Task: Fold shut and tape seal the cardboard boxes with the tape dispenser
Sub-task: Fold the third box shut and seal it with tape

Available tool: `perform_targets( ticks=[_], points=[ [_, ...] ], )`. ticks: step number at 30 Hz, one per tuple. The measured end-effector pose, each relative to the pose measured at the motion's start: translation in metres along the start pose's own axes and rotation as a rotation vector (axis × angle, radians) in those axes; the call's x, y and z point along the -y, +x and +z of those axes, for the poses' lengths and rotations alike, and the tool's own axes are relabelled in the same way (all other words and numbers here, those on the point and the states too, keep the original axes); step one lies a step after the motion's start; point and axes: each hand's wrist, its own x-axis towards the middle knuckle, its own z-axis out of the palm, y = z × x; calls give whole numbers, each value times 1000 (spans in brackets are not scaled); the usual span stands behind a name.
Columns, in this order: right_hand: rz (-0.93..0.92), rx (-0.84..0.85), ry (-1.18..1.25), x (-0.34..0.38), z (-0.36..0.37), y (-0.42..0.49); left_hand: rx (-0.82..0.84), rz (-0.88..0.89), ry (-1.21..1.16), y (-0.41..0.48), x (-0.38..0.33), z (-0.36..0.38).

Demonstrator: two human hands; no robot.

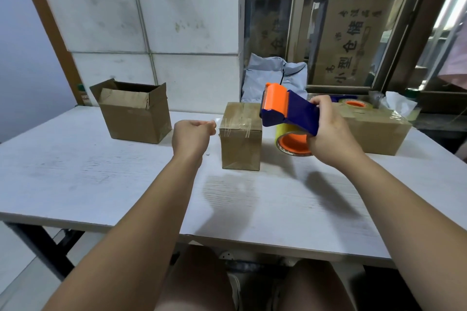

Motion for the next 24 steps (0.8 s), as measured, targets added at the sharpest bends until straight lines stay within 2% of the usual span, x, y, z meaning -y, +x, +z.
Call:
perform_targets(
  ticks=[7, 24],
  points=[
    [-25, 24, -88, 3, -1, 15, 70, -177, -20, 7, -14, -7],
    [-2, 36, -75, -6, 6, 11, 73, -121, -12, 14, -3, 1]
  ],
)
